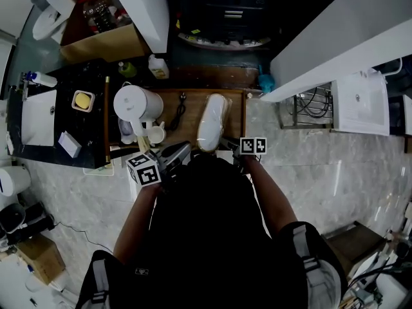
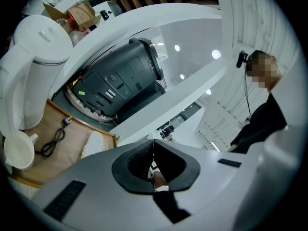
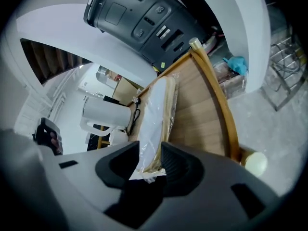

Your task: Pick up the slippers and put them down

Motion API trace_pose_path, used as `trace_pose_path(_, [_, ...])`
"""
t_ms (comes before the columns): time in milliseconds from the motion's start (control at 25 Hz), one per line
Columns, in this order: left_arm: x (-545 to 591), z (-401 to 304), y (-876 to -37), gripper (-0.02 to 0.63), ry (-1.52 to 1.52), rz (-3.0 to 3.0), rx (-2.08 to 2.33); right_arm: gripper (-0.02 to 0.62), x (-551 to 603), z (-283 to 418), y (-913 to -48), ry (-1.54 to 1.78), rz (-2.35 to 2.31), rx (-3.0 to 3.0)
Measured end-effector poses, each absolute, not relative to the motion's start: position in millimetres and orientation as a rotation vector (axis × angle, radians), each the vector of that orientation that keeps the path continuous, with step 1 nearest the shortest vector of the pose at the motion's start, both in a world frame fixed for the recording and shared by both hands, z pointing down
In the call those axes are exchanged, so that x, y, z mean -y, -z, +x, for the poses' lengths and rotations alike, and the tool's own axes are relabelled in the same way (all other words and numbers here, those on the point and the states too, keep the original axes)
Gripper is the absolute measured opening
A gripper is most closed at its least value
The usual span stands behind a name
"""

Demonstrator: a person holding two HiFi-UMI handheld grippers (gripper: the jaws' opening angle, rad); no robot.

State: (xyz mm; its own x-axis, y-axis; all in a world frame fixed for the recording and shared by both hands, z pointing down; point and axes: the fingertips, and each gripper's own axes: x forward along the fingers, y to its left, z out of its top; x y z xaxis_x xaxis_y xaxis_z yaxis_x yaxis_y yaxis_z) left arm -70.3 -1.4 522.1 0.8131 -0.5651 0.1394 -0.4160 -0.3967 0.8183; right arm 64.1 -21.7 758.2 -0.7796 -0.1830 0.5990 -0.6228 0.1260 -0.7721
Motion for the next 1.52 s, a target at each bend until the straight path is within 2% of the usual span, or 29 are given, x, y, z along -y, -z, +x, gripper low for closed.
trace_pose_path(480, [-1.1, -71.6, -523.1, 0.012, 0.189, 2.006, 0.779, 0.137, 11.4, 59.7, -786.5, -1.69, 0.665, 1.958])
trace_pose_path(1160, [-13.1, -81.8, -527.8, 0.012, 0.174, 1.957, 0.852, 0.137, 15.7, 41.1, -803.0, -1.848, 0.605, 1.926])
trace_pose_path(1520, [-13.3, -85.3, -530.3, 0.012, 0.197, 1.945, 0.879, 0.078, 18.8, 39.5, -796.9, -1.827, 0.58, 1.953])
